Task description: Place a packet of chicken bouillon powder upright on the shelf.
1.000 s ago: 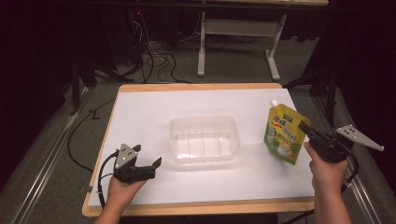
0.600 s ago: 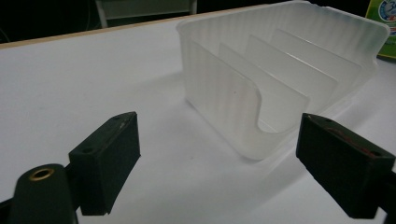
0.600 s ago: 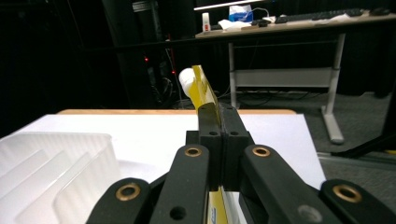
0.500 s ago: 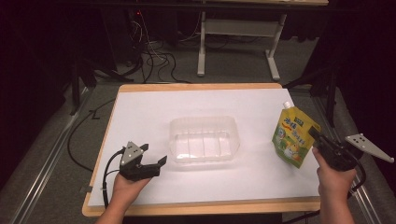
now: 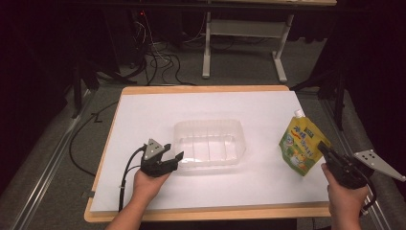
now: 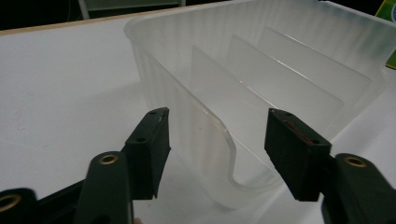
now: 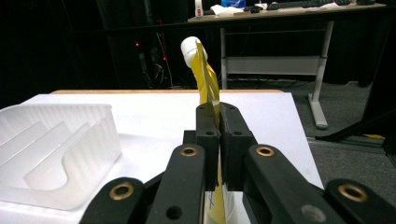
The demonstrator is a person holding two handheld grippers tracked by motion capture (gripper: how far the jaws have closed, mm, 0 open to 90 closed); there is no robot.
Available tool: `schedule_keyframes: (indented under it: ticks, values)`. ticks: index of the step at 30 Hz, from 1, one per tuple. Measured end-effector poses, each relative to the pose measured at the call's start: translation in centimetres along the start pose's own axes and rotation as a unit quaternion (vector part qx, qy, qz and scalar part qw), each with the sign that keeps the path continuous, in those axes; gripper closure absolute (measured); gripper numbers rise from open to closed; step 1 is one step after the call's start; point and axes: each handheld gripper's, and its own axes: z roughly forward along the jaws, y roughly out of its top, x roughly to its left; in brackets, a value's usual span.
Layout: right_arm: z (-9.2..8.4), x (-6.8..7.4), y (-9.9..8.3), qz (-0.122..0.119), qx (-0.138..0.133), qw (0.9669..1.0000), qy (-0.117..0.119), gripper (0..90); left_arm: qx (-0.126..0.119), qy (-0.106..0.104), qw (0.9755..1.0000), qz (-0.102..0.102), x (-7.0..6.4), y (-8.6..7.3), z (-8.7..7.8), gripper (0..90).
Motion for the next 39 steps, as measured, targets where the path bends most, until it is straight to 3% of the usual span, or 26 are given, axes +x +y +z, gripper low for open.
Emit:
schedule_keyframes:
  ticks: [5,10,14,19,23,30,39]
  values:
    - [-0.1,-0.2,-0.2,0.000,0.004,1.0000,-0.001,85.2,0.001,0.012,0.9999,0.009,-0.3,0.0,0.4,54.6]
    - [0.7,0.0,-0.6,0.001,0.030,0.9996,0.003,61.7,0.001,0.019,0.9997,0.012,-0.2,-0.1,0.4,61.4]
    - [1.5,-0.3,-1.2,0.002,0.050,0.9987,0.007,54.8,0.003,0.029,0.9995,0.017,-0.2,-0.3,0.5,67.1]
    - [2.1,-1.0,-2.1,0.008,0.065,0.9978,0.013,58.3,0.002,0.029,0.9994,0.018,-0.4,-0.2,0.6,68.3]
    - [2.3,-1.6,-2.9,0.016,0.072,0.9970,0.022,70.5,0.004,0.021,0.9996,0.020,-0.8,-0.2,0.9,68.0]
    - [2.4,-1.3,-2.8,0.007,0.072,0.9972,0.018,80.0,0.008,-0.008,0.9985,0.053,-3.3,0.2,2.0,64.1]
    - [2.5,-0.9,-2.9,-0.001,0.075,0.9971,0.015,88.2,0.001,-0.021,0.9986,0.049,-4.3,0.7,3.7,64.1]
